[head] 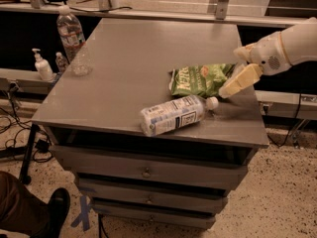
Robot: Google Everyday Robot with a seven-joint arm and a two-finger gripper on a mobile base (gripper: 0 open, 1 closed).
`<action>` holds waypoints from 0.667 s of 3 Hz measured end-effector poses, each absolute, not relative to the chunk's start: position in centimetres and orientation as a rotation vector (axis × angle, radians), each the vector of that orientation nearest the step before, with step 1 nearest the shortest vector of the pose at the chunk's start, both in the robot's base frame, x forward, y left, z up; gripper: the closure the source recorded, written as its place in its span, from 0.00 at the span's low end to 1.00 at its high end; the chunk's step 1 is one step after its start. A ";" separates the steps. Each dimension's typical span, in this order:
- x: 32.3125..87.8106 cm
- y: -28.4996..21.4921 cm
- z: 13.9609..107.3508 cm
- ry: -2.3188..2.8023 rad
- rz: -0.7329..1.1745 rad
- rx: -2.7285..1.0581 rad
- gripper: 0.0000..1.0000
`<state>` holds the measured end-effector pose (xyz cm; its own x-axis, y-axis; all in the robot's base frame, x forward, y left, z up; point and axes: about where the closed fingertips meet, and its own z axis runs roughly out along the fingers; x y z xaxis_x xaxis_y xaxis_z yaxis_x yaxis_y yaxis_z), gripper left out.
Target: Move green jalapeno chip bag near blue plastic bottle
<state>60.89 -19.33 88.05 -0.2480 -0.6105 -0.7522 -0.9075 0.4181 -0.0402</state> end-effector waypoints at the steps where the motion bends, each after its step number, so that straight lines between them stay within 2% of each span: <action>1: 63.8 -17.9 88.4 1.927 0.509 -1.256 0.00; 2: 64.9 -20.4 90.3 1.913 0.417 -1.203 0.00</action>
Offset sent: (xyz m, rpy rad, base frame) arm 0.0496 -0.0551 0.0546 -0.0226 -0.2046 -0.1756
